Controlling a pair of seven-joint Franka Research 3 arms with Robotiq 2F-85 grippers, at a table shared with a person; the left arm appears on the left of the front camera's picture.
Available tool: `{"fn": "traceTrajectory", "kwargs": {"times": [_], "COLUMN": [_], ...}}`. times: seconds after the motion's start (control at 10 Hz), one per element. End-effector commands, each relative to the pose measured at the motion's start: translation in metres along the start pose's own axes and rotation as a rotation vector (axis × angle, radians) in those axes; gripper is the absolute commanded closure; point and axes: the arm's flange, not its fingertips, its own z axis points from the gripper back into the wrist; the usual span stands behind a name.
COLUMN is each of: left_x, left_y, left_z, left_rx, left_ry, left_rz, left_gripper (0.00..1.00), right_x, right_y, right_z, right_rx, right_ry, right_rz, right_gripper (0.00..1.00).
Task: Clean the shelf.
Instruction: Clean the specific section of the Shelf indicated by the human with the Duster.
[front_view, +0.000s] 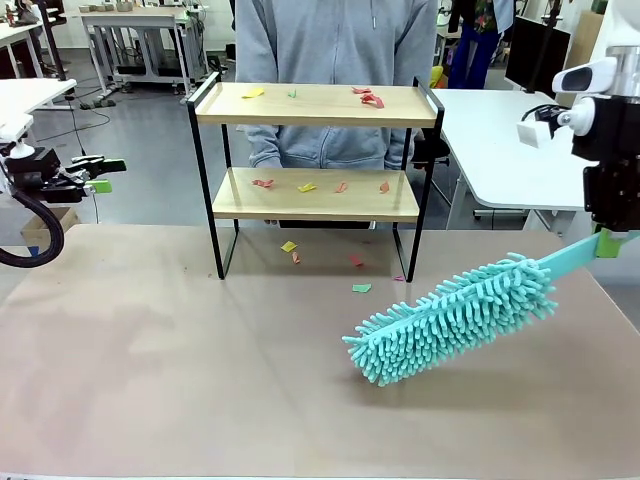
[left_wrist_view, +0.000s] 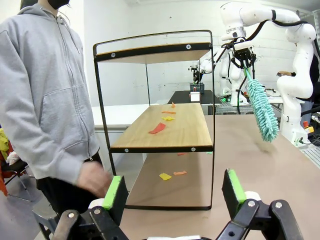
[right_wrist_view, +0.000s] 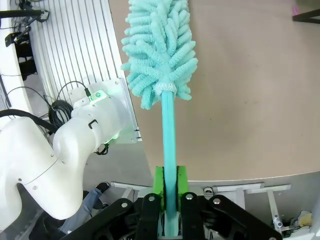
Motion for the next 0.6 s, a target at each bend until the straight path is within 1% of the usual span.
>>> {"fn": "traceTrajectory", "kwargs": {"times": [0.0,0.5], "left_x": [0.0031,0.0031], "left_y": [-0.0014,-0.0014], "left_z": [0.0005,0.0005], "left_rx": [0.003,0.003], "left_ry": [-0.004,-0.004], "left_rz": [-0.013,-0.013], "left_gripper": [0.00,0.00], "right_x": [-0.0009,-0.0009], "right_y": [0.0016,0.0016], "right_z": [0.0022,0.0022], "right_rx": [-0.010,-0.010], "right_ry": [-0.001,-0.001], "right_rz": [-0.011,-0.011], "right_gripper": [0.87,0.87]}}
